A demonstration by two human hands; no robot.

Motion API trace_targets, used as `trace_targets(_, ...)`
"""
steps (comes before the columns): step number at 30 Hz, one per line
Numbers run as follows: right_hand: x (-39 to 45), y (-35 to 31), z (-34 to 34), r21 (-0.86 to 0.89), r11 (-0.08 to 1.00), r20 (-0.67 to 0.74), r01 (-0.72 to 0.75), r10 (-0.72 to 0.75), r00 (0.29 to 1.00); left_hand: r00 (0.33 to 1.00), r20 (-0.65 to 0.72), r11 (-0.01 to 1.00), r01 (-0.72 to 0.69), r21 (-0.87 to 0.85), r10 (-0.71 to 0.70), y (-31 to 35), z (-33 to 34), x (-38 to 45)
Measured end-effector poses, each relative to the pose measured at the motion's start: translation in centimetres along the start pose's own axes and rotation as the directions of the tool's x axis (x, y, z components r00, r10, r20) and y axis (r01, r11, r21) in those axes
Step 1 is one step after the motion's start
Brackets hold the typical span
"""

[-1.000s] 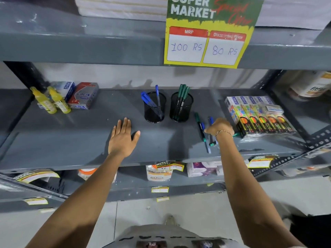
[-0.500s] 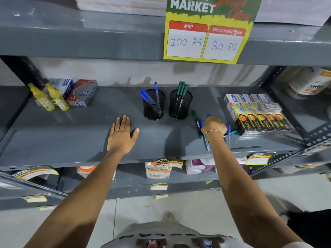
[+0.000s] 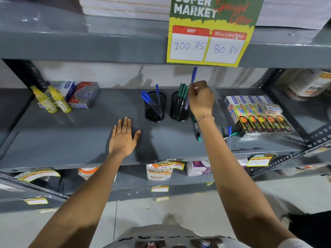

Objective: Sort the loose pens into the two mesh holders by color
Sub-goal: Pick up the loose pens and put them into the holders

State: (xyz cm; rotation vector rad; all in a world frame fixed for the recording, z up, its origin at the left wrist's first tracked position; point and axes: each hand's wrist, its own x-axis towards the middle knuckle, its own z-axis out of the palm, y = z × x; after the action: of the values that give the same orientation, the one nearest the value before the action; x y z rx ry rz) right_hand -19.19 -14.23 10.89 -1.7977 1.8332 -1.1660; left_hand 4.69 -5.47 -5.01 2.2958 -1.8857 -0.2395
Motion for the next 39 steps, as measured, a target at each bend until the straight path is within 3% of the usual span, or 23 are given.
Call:
trace_targets(4,-1.1,-2.7,3.0,0.397,0.917,-0.008,0.025,-0.024,1.0,1.0,-0.017,1.0,-0.005,-0.009,0.004,-0.1,0.1,0.0)
trace_targets(7,-1.9,-2.7,5.6,0.494,0.87,0.006,0.001,-0.004,1.0,1.0,-0.028,1.0,-0.004,-0.012,0.004,-0.2,0.1,0.1)
trace_targets(13,-2.3,-1.0,7.9,0.268,0.963,0.171,-0.009,-0.038,0.985,1.0,-0.021,1.0,-0.003,0.0,0.003,-0.2,0.2,0.2)
trace_targets(17,-2.0,0.2,6.9,0.271,0.96,0.177,-0.063,0.015,0.984,1.0,-0.019,1.0,0.002,-0.006,-0.002,-0.2,0.2,0.2)
trace_targets(20,-1.4,2.5,4.2,0.214,0.967,0.063,-0.137,0.127,0.99,1.0,-0.015,1.0,0.002,-0.014,-0.002,-0.2,0.3,0.2)
trace_targets(22,-0.7,5.1,1.7,0.03,0.974,-0.049,-0.225,0.226,0.973,1.0,-0.011,1.0,0.004,-0.017,-0.005,-0.2,0.3,0.2)
trace_targets(26,0.2,10.0,-2.5,-0.346,0.792,-0.009,-0.503,0.533,0.846,1.0,-0.006,1.0,0.003,-0.013,-0.003,-0.1,0.3,0.1)
trace_targets(33,-0.6,10.5,-3.0,-0.548,0.726,0.124,-0.415,0.562,0.818,1.0,-0.015,1.0,0.003,-0.022,-0.003,-0.1,0.2,0.1)
trace_targets(39,-1.3,10.7,-2.6,-0.542,0.717,0.11,-0.438,0.577,0.809,1.0,-0.021,1.0,0.0,-0.027,-0.001,-0.1,0.2,0.0)
